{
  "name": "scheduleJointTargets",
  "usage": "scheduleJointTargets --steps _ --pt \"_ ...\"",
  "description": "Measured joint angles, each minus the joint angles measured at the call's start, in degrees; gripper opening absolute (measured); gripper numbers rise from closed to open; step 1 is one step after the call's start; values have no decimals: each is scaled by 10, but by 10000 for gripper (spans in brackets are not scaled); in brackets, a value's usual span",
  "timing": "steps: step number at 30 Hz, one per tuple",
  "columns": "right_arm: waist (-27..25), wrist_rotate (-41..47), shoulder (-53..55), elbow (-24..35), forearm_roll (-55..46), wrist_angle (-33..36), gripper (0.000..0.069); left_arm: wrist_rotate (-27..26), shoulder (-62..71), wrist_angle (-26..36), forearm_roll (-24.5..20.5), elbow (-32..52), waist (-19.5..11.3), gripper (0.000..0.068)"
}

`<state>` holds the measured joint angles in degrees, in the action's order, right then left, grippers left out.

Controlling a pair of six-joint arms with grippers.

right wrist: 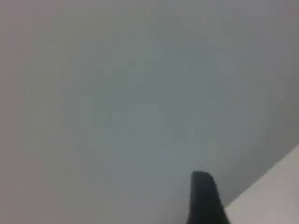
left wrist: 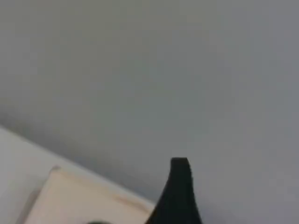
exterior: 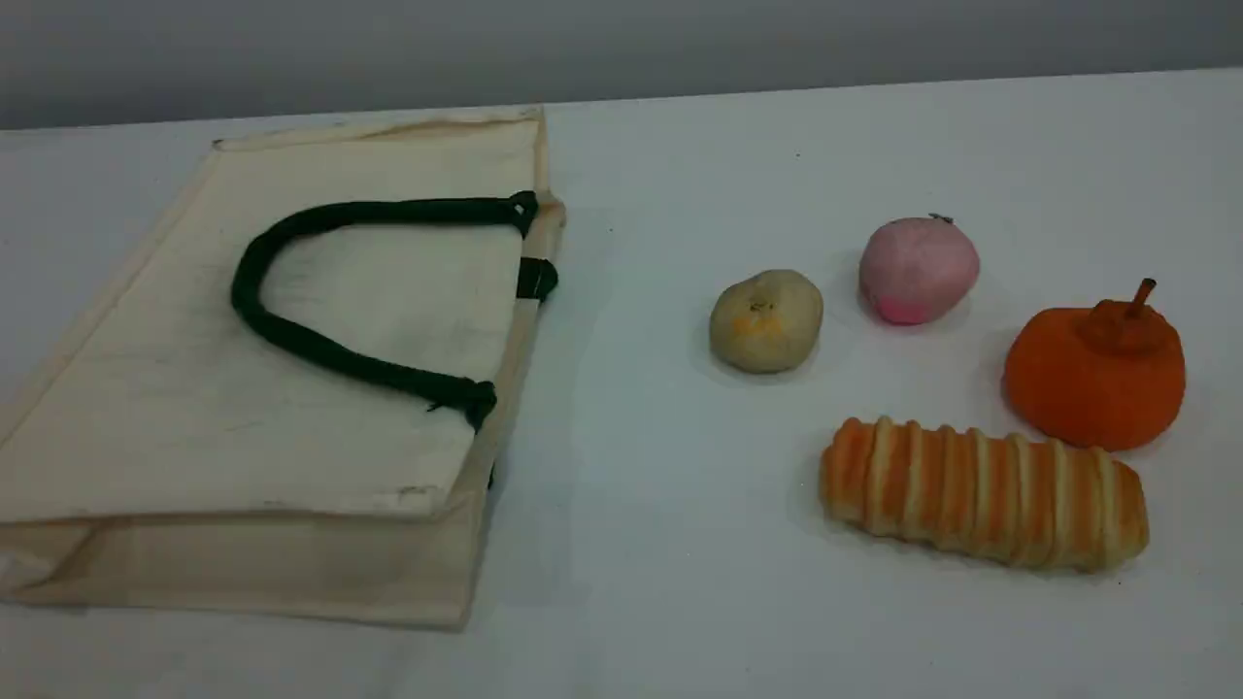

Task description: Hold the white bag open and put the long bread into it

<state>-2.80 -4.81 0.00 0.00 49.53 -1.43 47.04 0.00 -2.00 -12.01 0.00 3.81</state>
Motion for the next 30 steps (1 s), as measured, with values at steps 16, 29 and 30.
scheduleJointTargets --steps 16,29,30 --pt "0 0 0 0 0 14 386 -1 0 23 1 0 0 572" --pt "0 0 0 0 0 26 386 16 0 30 2 0 0 572" --pt "0 0 0 0 0 26 386 16 0 30 2 0 0 572"
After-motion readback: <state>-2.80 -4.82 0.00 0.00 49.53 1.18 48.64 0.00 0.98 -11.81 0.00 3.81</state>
